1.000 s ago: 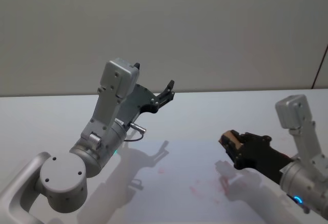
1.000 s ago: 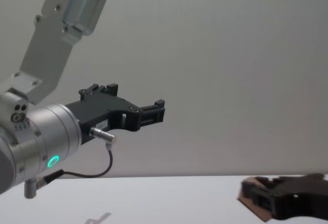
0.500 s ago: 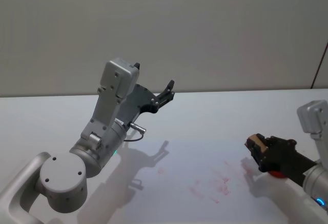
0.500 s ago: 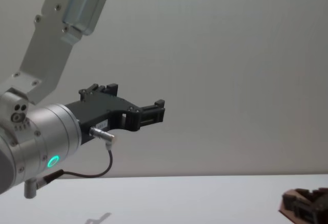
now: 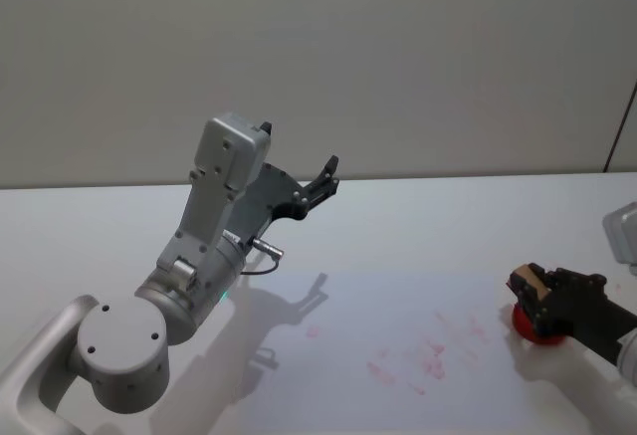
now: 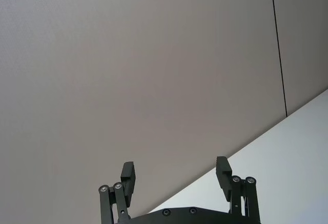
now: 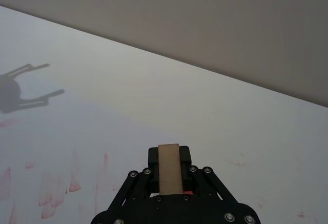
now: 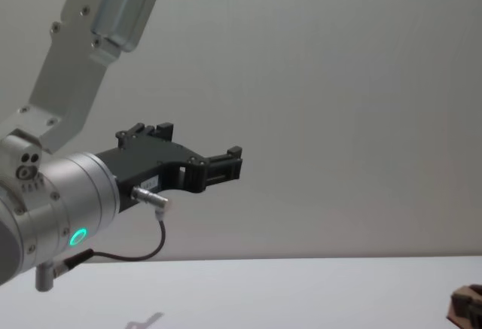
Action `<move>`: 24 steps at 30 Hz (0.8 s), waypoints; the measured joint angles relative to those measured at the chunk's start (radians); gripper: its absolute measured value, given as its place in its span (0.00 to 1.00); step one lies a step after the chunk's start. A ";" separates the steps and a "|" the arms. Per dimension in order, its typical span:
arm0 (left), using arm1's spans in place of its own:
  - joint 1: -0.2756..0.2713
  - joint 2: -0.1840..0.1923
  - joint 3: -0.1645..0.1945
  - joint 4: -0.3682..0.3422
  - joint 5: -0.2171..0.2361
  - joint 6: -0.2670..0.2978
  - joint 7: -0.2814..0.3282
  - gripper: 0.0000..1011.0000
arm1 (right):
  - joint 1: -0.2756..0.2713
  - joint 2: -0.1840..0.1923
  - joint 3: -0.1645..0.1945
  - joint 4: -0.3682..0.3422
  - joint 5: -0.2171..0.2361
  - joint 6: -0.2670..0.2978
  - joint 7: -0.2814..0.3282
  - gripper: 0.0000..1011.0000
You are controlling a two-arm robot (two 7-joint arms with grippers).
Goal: Use the one hand to pick up the stamp and affix it onto the A4 paper.
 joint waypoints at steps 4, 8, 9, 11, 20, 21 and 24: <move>0.000 0.000 0.000 0.000 0.000 0.000 0.000 0.99 | -0.009 0.011 0.006 -0.001 0.000 -0.003 0.001 0.21; 0.000 0.000 0.000 0.000 0.000 0.000 0.000 0.99 | -0.017 0.021 0.011 -0.003 0.000 -0.005 0.001 0.21; 0.000 0.000 0.000 0.000 0.000 0.000 0.000 0.99 | -0.020 0.024 0.013 -0.003 0.000 -0.006 0.001 0.21; 0.000 0.000 0.000 0.000 0.000 0.000 0.000 0.99 | -0.022 0.028 0.015 -0.003 0.000 -0.007 0.001 0.21; 0.000 0.000 0.000 0.000 0.000 0.000 0.000 0.99 | -0.020 0.034 0.022 0.014 -0.007 -0.013 -0.008 0.21; 0.000 0.000 0.000 0.000 0.000 0.000 0.000 0.99 | -0.017 0.033 0.022 0.018 -0.008 -0.013 -0.011 0.21; 0.000 0.000 0.000 0.000 0.000 0.000 0.000 0.99 | -0.013 0.030 0.022 0.023 -0.011 -0.013 -0.015 0.21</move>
